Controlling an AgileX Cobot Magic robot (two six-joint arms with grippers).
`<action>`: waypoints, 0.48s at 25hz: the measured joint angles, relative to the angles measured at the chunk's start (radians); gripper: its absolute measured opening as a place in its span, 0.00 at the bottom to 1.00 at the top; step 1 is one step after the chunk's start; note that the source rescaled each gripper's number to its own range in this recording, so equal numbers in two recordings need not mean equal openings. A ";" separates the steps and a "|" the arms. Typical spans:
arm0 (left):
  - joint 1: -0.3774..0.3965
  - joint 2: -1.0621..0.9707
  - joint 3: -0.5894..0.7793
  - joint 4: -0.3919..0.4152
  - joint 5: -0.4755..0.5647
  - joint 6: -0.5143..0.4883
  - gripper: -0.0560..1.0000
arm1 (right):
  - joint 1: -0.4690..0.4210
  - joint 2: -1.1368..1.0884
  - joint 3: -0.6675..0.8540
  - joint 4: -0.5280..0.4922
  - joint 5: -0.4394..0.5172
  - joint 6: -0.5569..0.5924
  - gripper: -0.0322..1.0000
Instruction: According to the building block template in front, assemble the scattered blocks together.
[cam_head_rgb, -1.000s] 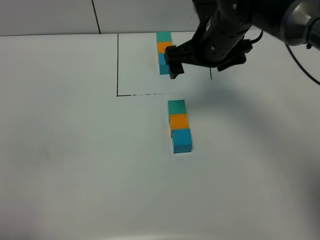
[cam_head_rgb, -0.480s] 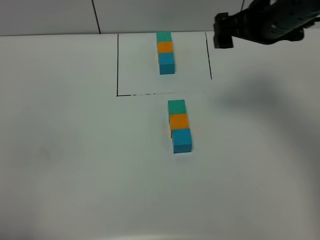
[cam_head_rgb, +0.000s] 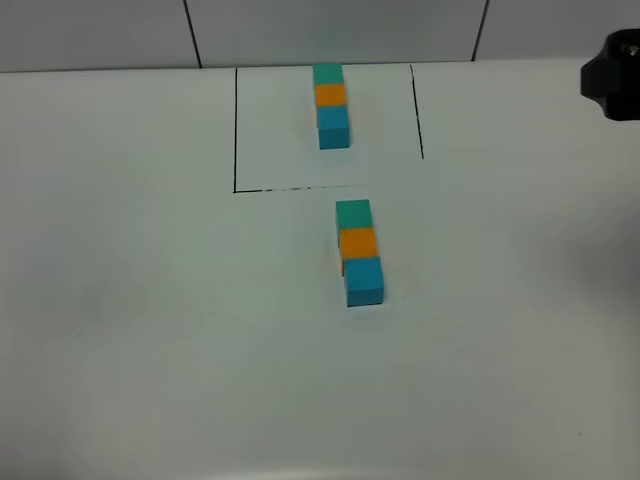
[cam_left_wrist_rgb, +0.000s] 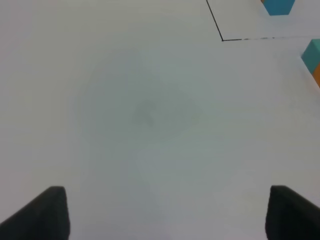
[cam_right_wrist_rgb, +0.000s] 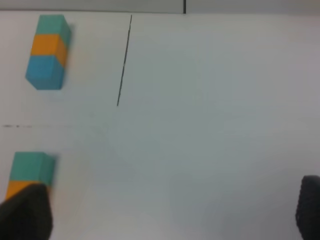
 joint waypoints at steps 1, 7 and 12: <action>0.000 0.000 0.000 0.000 0.000 0.000 0.78 | -0.002 -0.036 0.026 0.001 -0.001 -0.002 1.00; 0.000 0.000 0.000 0.000 0.000 0.000 0.78 | -0.013 -0.269 0.178 0.010 0.019 -0.007 1.00; 0.000 0.000 0.000 0.000 0.000 0.000 0.78 | -0.137 -0.487 0.253 0.007 0.142 -0.043 1.00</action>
